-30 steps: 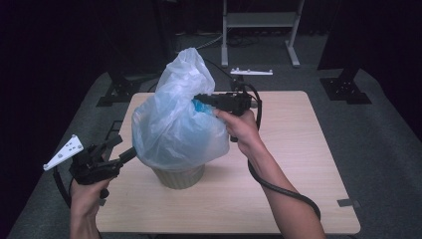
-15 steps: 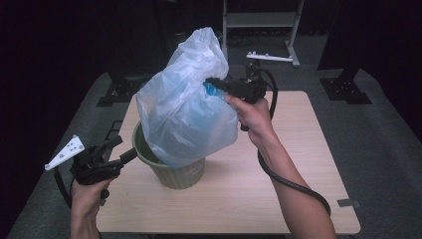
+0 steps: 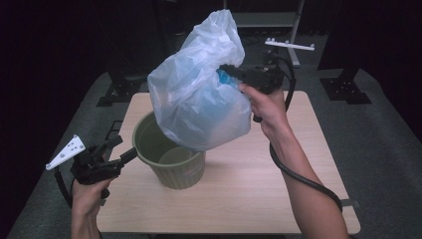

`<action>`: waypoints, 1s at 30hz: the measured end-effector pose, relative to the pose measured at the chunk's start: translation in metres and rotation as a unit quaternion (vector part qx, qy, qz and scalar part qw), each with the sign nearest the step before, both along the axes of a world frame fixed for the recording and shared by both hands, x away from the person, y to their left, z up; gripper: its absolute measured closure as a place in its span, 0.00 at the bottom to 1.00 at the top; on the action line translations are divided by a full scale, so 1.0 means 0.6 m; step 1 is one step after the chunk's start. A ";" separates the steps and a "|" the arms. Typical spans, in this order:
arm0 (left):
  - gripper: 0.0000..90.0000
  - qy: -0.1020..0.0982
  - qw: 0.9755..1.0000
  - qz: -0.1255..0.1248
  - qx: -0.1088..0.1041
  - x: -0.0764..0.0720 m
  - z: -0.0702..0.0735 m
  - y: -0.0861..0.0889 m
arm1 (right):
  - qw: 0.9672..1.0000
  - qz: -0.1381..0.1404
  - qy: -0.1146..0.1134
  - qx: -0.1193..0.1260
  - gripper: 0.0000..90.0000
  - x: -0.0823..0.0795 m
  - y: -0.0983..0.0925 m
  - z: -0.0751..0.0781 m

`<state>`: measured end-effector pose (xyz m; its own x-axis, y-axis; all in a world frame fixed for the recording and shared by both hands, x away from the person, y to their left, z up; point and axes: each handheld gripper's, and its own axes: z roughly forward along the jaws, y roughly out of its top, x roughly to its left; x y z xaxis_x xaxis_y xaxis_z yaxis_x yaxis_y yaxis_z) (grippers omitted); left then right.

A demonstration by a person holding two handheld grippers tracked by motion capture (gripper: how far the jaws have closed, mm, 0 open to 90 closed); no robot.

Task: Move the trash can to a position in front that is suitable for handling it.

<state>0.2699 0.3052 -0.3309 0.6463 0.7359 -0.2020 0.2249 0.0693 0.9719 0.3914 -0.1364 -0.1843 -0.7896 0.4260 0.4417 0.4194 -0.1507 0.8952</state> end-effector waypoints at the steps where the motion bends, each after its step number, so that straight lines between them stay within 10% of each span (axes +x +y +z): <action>1: 0.18 0.000 1.000 0.000 0.000 0.000 0.000 0.000 | 1.000 -0.003 -0.001 0.000 0.98 -0.001 -0.004 0.002; 30: 0.18 0.005 1.000 0.006 0.008 0.007 -0.006 -0.003 | 0.996 -0.091 0.014 -0.004 0.98 -0.004 -0.144 -0.031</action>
